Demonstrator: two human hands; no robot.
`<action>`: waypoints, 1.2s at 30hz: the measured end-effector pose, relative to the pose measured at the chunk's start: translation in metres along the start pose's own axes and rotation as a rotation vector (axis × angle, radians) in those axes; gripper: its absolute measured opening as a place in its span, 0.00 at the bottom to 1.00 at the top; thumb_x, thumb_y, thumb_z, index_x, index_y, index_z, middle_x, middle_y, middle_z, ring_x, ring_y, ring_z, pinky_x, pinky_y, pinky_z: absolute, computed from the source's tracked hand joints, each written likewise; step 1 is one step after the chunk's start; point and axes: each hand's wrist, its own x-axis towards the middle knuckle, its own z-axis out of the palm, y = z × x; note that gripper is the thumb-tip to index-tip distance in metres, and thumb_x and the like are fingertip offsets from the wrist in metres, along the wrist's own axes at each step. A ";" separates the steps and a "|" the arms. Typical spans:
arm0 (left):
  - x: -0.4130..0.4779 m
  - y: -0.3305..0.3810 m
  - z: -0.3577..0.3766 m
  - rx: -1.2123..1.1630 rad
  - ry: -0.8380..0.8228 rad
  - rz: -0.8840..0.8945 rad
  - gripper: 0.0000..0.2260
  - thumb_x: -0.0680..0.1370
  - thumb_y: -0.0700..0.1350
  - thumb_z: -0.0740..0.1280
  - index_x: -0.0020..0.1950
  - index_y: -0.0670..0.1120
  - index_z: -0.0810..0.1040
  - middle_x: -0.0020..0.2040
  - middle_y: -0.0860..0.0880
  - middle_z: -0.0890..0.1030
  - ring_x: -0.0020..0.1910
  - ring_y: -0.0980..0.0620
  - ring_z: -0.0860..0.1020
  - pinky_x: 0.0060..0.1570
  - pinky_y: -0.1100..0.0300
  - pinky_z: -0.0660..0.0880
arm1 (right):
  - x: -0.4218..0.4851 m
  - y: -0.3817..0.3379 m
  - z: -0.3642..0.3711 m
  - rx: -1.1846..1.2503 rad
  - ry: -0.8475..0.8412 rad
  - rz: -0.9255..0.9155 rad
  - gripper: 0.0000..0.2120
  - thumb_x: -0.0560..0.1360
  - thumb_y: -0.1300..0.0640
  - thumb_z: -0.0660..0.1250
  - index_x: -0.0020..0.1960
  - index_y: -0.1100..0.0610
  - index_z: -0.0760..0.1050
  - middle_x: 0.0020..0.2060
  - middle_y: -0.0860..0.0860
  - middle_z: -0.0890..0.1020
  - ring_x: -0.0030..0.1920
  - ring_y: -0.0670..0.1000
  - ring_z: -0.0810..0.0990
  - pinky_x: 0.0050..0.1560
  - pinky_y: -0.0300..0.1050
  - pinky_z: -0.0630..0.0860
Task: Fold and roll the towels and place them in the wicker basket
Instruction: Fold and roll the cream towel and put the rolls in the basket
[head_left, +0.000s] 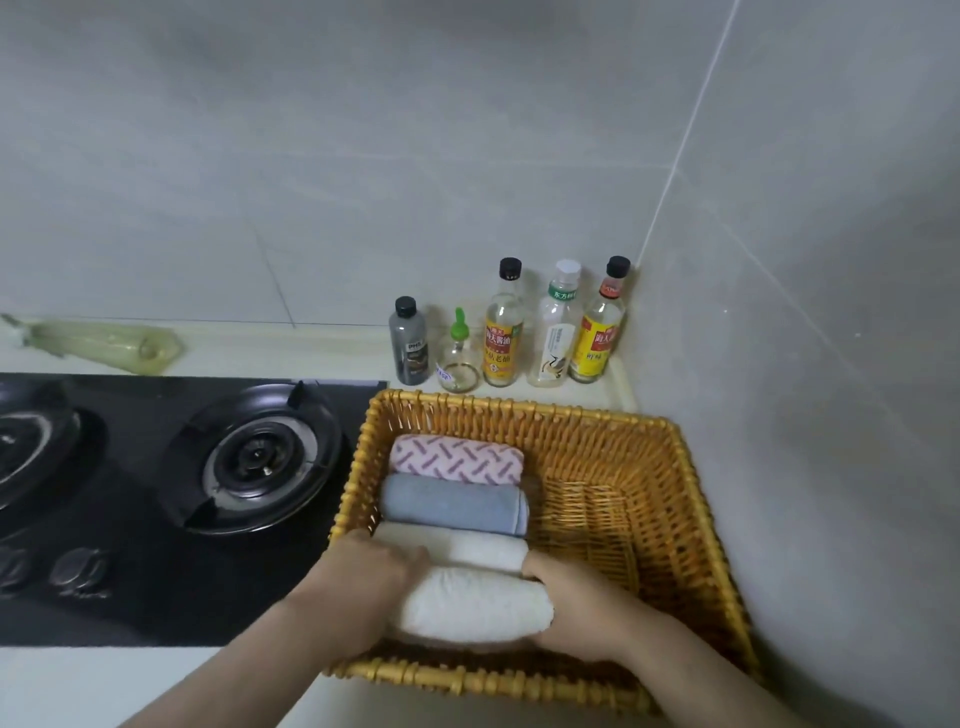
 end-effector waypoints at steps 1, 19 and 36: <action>0.001 -0.001 0.001 -0.004 -0.038 0.003 0.12 0.75 0.45 0.60 0.58 0.54 0.70 0.50 0.53 0.80 0.49 0.49 0.78 0.56 0.55 0.73 | 0.003 0.001 0.001 -0.069 -0.021 0.003 0.23 0.68 0.46 0.73 0.61 0.43 0.72 0.57 0.42 0.78 0.55 0.43 0.78 0.54 0.42 0.78; 0.022 0.011 0.003 -0.013 -0.225 -0.209 0.09 0.77 0.46 0.63 0.58 0.52 0.74 0.54 0.52 0.79 0.53 0.50 0.76 0.54 0.56 0.73 | 0.023 0.008 0.010 -0.409 -0.001 -0.055 0.22 0.73 0.47 0.68 0.62 0.56 0.67 0.53 0.54 0.79 0.50 0.56 0.79 0.41 0.47 0.74; 0.001 0.007 -0.010 -1.361 -0.294 -0.633 0.13 0.79 0.53 0.60 0.46 0.45 0.78 0.43 0.47 0.80 0.41 0.52 0.78 0.44 0.55 0.77 | 0.033 0.022 0.018 -0.379 0.096 -0.058 0.16 0.71 0.47 0.68 0.53 0.51 0.68 0.51 0.48 0.78 0.48 0.51 0.79 0.43 0.50 0.77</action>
